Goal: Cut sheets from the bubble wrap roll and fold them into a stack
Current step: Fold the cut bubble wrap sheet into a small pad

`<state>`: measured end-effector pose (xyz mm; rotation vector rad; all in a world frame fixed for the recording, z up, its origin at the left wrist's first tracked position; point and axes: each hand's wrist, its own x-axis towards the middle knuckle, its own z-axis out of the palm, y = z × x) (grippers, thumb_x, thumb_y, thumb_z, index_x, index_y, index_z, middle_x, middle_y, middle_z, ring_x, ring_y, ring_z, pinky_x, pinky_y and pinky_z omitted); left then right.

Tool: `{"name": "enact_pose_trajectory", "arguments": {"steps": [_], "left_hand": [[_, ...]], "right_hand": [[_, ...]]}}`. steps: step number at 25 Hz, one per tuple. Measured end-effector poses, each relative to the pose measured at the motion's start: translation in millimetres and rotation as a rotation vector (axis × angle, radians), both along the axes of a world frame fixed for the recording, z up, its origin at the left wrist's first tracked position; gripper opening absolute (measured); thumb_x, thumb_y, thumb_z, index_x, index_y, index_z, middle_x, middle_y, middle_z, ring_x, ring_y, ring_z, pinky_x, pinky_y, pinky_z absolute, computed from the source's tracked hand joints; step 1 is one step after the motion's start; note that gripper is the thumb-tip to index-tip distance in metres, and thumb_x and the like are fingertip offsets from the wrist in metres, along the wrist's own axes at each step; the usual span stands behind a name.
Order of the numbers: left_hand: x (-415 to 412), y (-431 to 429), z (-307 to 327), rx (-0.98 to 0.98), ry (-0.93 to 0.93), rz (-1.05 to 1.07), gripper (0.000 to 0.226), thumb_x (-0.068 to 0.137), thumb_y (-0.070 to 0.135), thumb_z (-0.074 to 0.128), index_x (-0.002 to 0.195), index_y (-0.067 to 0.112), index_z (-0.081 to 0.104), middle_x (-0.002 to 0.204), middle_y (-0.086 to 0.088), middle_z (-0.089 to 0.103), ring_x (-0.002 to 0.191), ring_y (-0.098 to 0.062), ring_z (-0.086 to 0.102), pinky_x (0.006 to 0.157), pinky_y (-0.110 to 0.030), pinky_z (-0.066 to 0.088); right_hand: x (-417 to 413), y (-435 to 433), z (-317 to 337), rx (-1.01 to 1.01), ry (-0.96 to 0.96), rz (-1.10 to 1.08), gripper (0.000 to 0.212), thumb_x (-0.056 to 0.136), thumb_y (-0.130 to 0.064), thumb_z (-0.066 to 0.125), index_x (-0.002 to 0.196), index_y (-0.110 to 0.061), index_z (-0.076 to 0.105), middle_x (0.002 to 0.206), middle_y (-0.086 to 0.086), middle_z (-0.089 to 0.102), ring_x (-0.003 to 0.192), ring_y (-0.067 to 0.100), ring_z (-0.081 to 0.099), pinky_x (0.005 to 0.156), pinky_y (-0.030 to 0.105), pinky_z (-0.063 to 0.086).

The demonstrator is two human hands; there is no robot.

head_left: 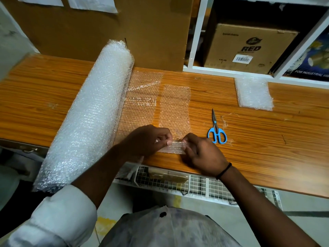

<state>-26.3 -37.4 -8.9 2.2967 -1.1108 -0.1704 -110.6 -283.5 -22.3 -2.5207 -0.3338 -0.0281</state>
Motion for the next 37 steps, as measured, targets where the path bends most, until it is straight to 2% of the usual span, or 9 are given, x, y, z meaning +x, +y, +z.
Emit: {"name": "enact_pose_trajectory", "arguments": {"steps": [3,7,11,17,24,29,33,35,37], "left_hand": [[15.0,-5.4,14.2,0.006,0.012,0.097,0.008,0.100,0.037,0.064,0.101,0.030,0.069,0.075,0.020,0.065,0.066,0.003,0.061,0.058,-0.017,0.043],[37.5,-17.9,13.2,0.007,-0.085,0.282,0.016,0.100,0.044,0.061,0.108,0.033,0.069,0.098,0.016,0.073,0.088,-0.007,0.066,0.079,-0.035,0.055],[38.2,-30.5,-1.8,0.066,-0.269,0.454,0.027,0.099,0.032,0.063,0.126,0.026,0.065,0.129,0.006,0.067,0.121,-0.019,0.055,0.099,-0.037,0.038],[19.4,-37.0,-43.1,0.340,-0.182,0.336,0.053,0.108,0.037,0.040,0.158,0.019,0.037,0.165,-0.004,0.035,0.156,-0.029,0.021,0.126,-0.047,0.012],[31.5,-31.3,-70.2,0.486,-0.185,0.236,0.079,0.099,0.058,-0.003,0.165,0.016,0.007,0.173,-0.003,0.003,0.159,-0.032,-0.003,0.128,-0.052,-0.003],[41.5,-30.9,-72.7,0.558,-0.188,0.190,0.074,0.105,0.060,0.006,0.164,0.017,-0.007,0.170,-0.002,-0.017,0.155,-0.033,-0.021,0.124,-0.057,-0.014],[34.2,-23.5,-68.8,0.312,-0.260,0.219,0.079,0.102,0.066,0.025,0.163,0.016,0.025,0.172,-0.008,0.014,0.159,-0.036,-0.002,0.126,-0.058,-0.002],[26.9,-15.0,-66.8,0.126,-0.394,0.140,0.060,0.098,0.061,0.049,0.140,0.019,0.059,0.153,-0.007,0.050,0.152,-0.035,0.029,0.126,-0.056,0.014],[27.5,-7.6,-65.3,0.062,-0.493,0.067,0.035,0.092,0.051,0.067,0.112,0.023,0.070,0.126,0.000,0.065,0.136,-0.030,0.049,0.121,-0.053,0.027]], "right_hand": [[17.7,-2.3,10.4,0.045,-0.028,-0.040,0.009,0.098,-0.031,0.060,0.103,-0.023,0.061,0.084,-0.002,0.070,0.077,0.021,0.066,0.063,0.038,0.050],[68.8,3.0,8.4,-0.068,-0.086,-0.110,0.012,0.094,-0.029,0.059,0.100,-0.020,0.064,0.095,0.005,0.072,0.094,0.033,0.066,0.078,0.046,0.053],[109.3,9.1,-1.1,-0.202,-0.004,-0.210,0.020,0.098,-0.025,0.056,0.114,-0.017,0.066,0.115,0.008,0.068,0.114,0.034,0.058,0.094,0.046,0.042],[98.0,21.1,-17.0,-0.237,-0.099,-0.287,0.040,0.101,-0.023,0.056,0.139,-0.011,0.057,0.148,0.015,0.052,0.140,0.034,0.044,0.111,0.050,0.034],[57.5,45.2,-48.8,-0.288,-0.023,-0.116,0.056,0.105,-0.022,0.038,0.158,-0.004,0.032,0.167,0.017,0.028,0.157,0.031,0.019,0.128,0.047,0.011],[59.5,38.0,-62.8,-0.325,-0.007,-0.094,0.058,0.110,-0.030,0.028,0.162,-0.005,0.022,0.171,0.015,0.016,0.159,0.029,0.009,0.128,0.043,0.002],[55.6,31.6,-51.5,-0.229,-0.013,-0.071,0.059,0.110,-0.034,0.032,0.163,-0.009,0.023,0.171,0.011,0.014,0.160,0.026,0.006,0.128,0.040,0.002],[47.7,26.6,-49.6,-0.186,-0.073,-0.104,0.056,0.109,-0.032,0.040,0.160,-0.008,0.032,0.169,0.012,0.024,0.159,0.027,0.013,0.130,0.041,0.007],[41.4,22.1,-50.5,-0.184,-0.116,-0.112,0.054,0.107,-0.032,0.046,0.156,-0.008,0.040,0.165,0.012,0.033,0.157,0.027,0.020,0.130,0.044,0.012]]}}
